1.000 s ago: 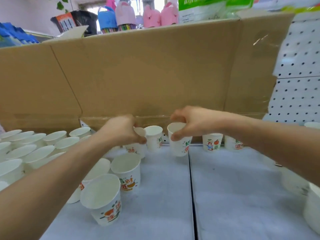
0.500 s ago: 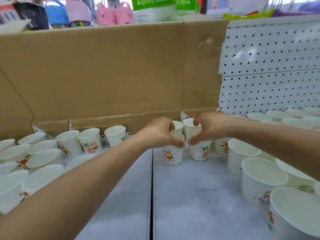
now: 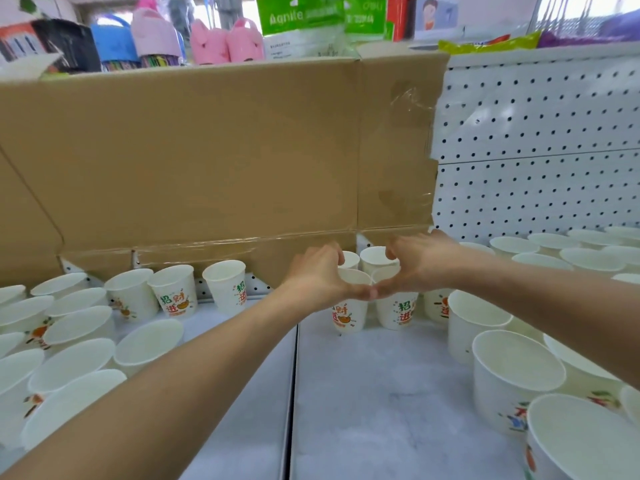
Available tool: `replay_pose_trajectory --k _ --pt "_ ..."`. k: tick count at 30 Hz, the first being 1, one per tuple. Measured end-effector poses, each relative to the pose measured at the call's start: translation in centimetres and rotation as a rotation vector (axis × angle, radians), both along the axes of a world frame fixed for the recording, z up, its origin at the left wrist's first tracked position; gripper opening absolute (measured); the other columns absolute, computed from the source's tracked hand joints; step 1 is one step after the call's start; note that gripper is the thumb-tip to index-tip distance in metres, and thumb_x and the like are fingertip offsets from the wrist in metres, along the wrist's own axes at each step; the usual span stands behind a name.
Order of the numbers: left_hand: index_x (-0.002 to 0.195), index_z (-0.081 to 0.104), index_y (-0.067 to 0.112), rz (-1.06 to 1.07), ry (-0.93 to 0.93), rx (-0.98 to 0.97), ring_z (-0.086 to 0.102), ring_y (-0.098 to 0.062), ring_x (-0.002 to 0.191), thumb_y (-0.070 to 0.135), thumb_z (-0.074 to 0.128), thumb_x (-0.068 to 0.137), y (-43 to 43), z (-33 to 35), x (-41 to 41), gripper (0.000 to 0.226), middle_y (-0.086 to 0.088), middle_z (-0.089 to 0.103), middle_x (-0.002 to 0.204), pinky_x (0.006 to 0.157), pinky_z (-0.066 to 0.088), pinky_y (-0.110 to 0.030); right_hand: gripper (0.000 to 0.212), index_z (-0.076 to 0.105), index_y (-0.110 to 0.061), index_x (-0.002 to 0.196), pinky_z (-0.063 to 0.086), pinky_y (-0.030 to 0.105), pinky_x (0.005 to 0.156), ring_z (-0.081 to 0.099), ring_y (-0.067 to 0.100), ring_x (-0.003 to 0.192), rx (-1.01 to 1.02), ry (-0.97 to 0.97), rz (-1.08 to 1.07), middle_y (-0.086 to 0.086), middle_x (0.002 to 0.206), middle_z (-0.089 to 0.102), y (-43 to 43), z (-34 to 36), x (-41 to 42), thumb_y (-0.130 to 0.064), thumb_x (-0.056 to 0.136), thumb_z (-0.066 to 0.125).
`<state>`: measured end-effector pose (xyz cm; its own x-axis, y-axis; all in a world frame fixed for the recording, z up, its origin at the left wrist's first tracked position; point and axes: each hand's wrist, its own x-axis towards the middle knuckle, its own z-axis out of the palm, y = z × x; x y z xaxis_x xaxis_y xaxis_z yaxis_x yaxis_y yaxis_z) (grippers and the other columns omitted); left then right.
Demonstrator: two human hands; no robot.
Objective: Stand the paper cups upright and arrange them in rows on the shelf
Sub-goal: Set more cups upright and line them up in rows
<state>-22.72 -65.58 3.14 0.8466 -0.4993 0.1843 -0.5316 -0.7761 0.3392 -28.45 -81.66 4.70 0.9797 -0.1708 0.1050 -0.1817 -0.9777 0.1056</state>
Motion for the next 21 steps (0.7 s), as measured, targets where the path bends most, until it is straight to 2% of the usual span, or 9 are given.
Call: replay_pose_trajectory --k 4,6,9,13,15,18,20,21 --pt "0.118 0.049 0.025 -0.011 -0.034 0.006 0.048 -0.018 0.109 0.076 0.066 0.064 1.0 0.3 -0.6 0.077 0.007 0.052 0.119 0.079 0.040 -0.032 0.084 0.060 -0.019 0.113 0.047 0.037 0.085 0.060 0.020 0.098 -0.061 -0.089 0.031 -0.003 0.106 0.068 -0.3 0.1 0.1 -0.087 0.066 0.047" --pt "0.111 0.050 0.026 -0.010 -0.138 0.010 0.048 -0.015 0.103 0.079 0.054 0.072 2.8 0.9 -0.7 0.066 0.010 0.052 0.113 0.077 0.039 -0.034 0.071 0.059 -0.024 0.111 0.042 0.035 0.080 0.053 0.019 0.099 -0.053 -0.194 0.117 -0.004 0.108 0.065 0.7 0.5 0.0 -0.082 0.074 0.043" --pt "0.116 0.054 0.024 0.023 -0.155 -0.030 0.052 -0.015 0.105 0.068 0.051 0.084 7.8 1.8 0.8 0.054 0.008 0.054 0.116 0.085 0.046 -0.036 0.047 0.057 -0.029 0.116 0.040 0.034 0.083 0.048 0.016 0.103 0.033 -0.238 0.282 -0.007 0.113 0.060 3.9 1.5 0.6 -0.064 0.085 0.050" --pt "0.122 0.060 0.022 0.179 -0.101 -0.006 0.061 -0.020 0.104 0.043 0.057 0.092 16.3 2.4 4.6 0.037 0.006 0.061 0.121 0.076 0.049 -0.030 0.044 0.051 -0.028 0.131 0.043 0.038 0.096 0.045 0.017 0.122 0.160 -0.125 0.419 -0.005 0.132 0.052 9.3 1.6 3.5 -0.045 0.091 0.056" --pt "0.121 0.063 0.021 0.243 -0.120 0.076 0.059 -0.021 0.108 0.036 0.055 0.095 19.1 2.2 6.4 0.031 0.000 0.064 0.122 0.076 0.044 -0.029 0.040 0.052 -0.027 0.132 0.045 0.040 0.096 0.046 0.021 0.122 0.141 -0.078 0.483 -0.002 0.134 0.051 11.9 0.8 5.8 -0.034 0.093 0.056" --pt "0.121 0.062 0.031 0.313 -0.169 0.324 0.056 -0.018 0.115 0.034 0.054 0.094 20.9 1.7 8.5 0.028 0.009 0.064 0.124 0.094 0.042 -0.033 0.043 0.051 -0.024 0.134 0.036 0.030 0.089 0.042 0.021 0.121 -0.020 -0.144 0.574 0.000 0.133 0.052 14.8 -0.6 9.3 -0.020 0.092 0.051" --pt "0.113 0.064 0.038 0.315 -0.237 0.466 0.056 -0.015 0.114 0.033 0.057 0.091 21.4 1.3 9.6 0.024 0.014 0.065 0.119 0.098 0.037 -0.035 0.045 0.054 -0.025 0.132 0.029 0.030 0.081 0.041 0.021 0.120 -0.098 -0.172 0.578 0.000 0.129 0.055 16.0 -1.6 11.1 -0.012 0.088 0.051" --pt "0.106 0.065 0.040 0.308 -0.269 0.504 0.057 -0.014 0.111 0.031 0.058 0.089 21.5 1.1 10.0 0.020 0.013 0.067 0.115 0.096 0.036 -0.034 0.042 0.060 -0.024 0.124 0.029 0.030 0.079 0.044 0.021 0.116 -0.130 -0.181 0.574 0.000 0.122 0.058 16.5 -1.9 11.9 -0.009 0.086 0.053"
